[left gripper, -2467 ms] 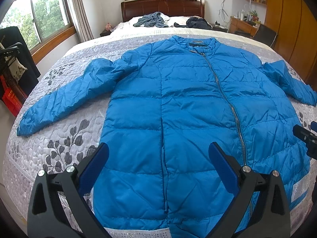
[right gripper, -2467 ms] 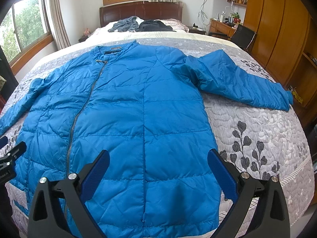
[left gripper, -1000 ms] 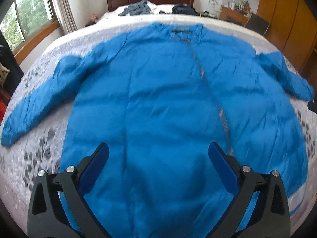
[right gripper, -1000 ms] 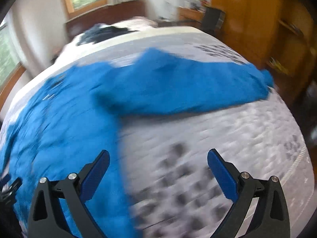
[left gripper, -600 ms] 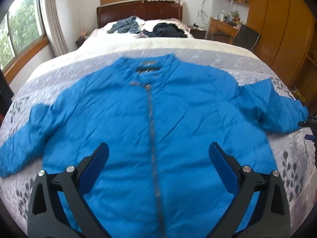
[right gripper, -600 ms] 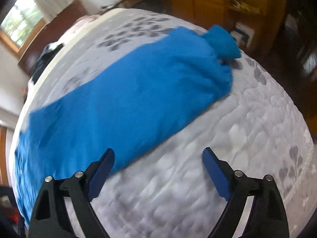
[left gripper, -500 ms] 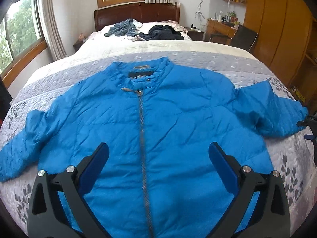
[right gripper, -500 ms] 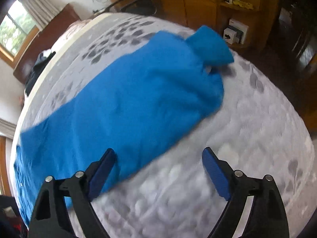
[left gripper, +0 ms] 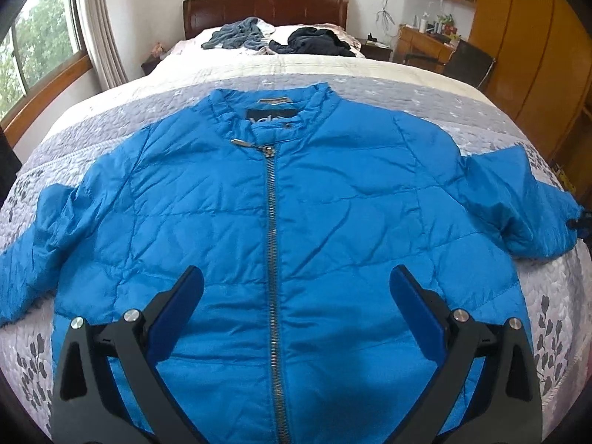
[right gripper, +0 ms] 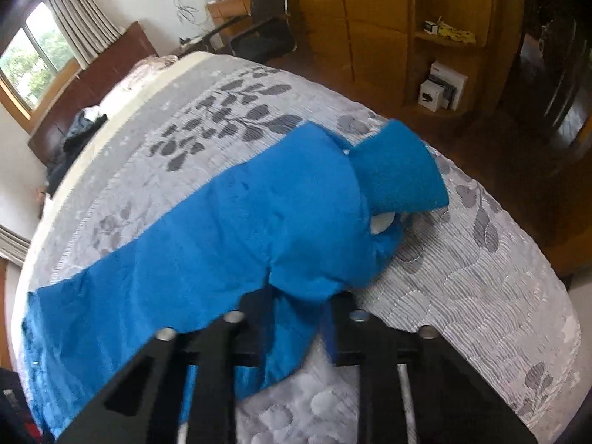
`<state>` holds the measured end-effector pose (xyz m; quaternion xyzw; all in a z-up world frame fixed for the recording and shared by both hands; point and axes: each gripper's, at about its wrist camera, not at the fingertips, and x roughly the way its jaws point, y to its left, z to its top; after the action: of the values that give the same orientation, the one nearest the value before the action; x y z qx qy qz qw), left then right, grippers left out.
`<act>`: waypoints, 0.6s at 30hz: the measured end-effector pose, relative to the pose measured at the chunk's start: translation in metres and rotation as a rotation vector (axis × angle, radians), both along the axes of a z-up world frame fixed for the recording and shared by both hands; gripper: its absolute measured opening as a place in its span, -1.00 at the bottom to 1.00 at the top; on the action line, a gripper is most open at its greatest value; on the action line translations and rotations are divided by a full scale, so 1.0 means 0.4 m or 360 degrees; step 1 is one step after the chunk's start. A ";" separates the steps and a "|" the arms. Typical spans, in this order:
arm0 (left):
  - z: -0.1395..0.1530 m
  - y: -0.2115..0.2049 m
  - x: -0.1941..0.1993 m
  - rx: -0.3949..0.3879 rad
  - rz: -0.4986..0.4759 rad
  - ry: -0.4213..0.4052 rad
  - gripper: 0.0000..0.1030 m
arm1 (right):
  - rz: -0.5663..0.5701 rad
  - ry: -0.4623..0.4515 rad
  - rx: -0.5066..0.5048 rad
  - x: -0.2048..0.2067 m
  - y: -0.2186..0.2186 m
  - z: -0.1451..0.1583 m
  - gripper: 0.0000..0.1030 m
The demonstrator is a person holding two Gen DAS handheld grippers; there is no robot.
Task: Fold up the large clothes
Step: 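Grasp the cuff of the jacket sleeve with the right tool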
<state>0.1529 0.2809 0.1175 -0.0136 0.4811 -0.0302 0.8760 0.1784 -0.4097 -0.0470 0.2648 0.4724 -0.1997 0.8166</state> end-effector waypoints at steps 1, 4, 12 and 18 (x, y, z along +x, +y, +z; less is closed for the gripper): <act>0.003 0.006 -0.002 0.0004 0.0002 -0.0006 0.94 | 0.0001 -0.0022 0.0022 -0.010 -0.003 0.011 -0.70; 0.009 0.032 -0.011 0.0011 0.0015 -0.0021 0.94 | 0.0003 -0.0078 0.0052 -0.041 -0.012 0.040 -0.74; -0.002 0.097 -0.018 -0.0031 0.0078 0.0015 0.94 | -0.0048 0.0058 0.0015 -0.061 -0.015 -0.009 -0.76; 0.016 0.161 -0.034 -0.0001 0.0104 -0.0036 0.94 | 0.0016 -0.0118 -0.0090 -0.063 0.066 0.113 -0.82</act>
<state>0.1394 0.3454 0.1239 -0.0294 0.4706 -0.0018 0.8819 0.1530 -0.3831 -0.0019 0.2465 0.4372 -0.1989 0.8417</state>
